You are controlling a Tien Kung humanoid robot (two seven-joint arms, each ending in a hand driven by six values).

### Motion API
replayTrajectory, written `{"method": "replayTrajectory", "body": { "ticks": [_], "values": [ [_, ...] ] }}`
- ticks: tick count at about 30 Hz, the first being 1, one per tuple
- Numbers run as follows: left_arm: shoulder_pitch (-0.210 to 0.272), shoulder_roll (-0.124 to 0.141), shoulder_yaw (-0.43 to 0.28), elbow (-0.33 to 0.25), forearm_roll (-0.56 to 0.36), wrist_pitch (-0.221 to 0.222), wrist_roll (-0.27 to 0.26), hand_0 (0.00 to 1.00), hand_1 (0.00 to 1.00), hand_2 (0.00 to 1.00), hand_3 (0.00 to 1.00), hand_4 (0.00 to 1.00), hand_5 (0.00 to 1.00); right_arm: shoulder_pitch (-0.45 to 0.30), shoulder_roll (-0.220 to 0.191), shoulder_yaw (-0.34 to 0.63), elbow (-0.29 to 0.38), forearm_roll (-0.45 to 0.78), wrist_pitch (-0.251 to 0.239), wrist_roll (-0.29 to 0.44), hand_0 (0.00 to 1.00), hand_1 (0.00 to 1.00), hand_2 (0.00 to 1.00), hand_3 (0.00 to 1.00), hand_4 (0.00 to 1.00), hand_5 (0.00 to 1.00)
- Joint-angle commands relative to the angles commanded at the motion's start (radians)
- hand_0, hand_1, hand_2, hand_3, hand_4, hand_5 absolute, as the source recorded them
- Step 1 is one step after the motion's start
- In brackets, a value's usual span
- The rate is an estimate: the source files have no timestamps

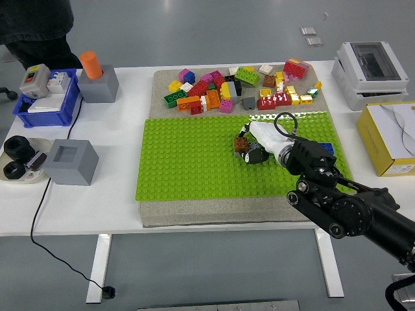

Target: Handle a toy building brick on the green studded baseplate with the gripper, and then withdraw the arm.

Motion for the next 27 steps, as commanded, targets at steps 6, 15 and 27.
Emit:
{"method": "replayTrajectory", "body": {
  "ticks": [6, 15, 27],
  "values": [
    [-0.002, 0.001, 0.003, 0.000, -0.002, -0.001, 0.000, 0.657, 0.641, 0.616, 0.633, 0.693, 0.247, 0.000, 0.000, -0.001, -0.001, -0.002, 0.000, -0.001, 0.764, 0.791, 0.850, 0.723, 0.578, 0.148],
    [-0.002, 0.000, -0.001, 0.000, 0.002, 0.002, -0.002, 0.657, 0.641, 0.616, 0.632, 0.695, 0.244, 0.001, 0.000, -0.001, 0.000, -0.003, -0.004, 0.000, 0.776, 0.812, 0.921, 0.799, 0.600, 0.141],
    [-0.003, 0.000, 0.000, 0.000, 0.000, 0.001, -0.002, 0.657, 0.642, 0.615, 0.630, 0.693, 0.244, 0.002, 0.000, -0.002, 0.001, -0.002, -0.004, -0.001, 0.779, 0.822, 0.938, 0.839, 0.615, 0.140]
  ]
}}
